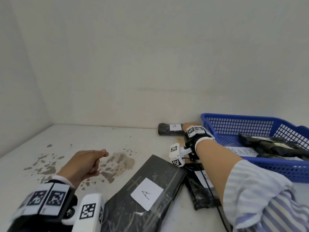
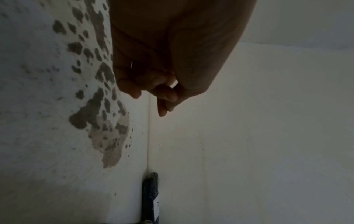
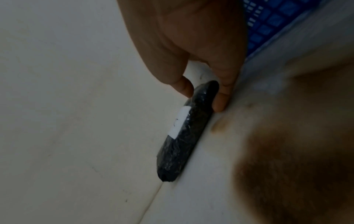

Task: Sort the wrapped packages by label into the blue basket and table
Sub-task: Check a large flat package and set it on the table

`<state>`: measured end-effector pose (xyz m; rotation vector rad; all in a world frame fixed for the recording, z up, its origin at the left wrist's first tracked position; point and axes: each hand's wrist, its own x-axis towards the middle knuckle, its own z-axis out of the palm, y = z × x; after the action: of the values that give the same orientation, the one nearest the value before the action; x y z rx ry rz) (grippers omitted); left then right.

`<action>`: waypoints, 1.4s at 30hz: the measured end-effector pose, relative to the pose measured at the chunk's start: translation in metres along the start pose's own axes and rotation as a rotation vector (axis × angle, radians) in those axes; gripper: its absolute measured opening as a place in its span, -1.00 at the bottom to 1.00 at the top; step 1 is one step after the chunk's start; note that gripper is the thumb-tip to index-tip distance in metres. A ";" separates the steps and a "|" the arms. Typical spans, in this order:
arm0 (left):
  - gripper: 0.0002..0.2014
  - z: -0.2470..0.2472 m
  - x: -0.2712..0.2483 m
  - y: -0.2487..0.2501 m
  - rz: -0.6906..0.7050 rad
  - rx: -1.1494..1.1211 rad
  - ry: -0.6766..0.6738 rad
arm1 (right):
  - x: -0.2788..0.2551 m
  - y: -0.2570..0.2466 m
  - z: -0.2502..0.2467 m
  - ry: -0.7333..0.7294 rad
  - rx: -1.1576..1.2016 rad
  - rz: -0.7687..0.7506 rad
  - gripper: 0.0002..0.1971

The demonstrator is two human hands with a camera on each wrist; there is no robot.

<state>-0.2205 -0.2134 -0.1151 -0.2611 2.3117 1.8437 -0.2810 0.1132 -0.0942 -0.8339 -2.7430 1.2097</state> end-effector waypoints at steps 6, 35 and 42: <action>-0.79 -0.003 -0.006 -0.001 -0.081 0.031 0.005 | -0.021 -0.019 -0.019 -0.138 -0.185 -0.032 -0.64; -0.27 -0.015 -0.108 0.014 -0.295 0.993 -0.242 | -0.149 0.032 -0.018 -0.373 -0.659 -0.446 -0.23; -0.46 -0.013 -0.109 -0.004 -0.305 0.483 -0.213 | -0.143 0.046 -0.007 -0.361 -0.492 -0.424 -0.41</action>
<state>-0.1145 -0.2243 -0.0900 -0.3080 2.3218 1.0795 -0.1358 0.0745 -0.0954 -0.0075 -3.3277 0.6651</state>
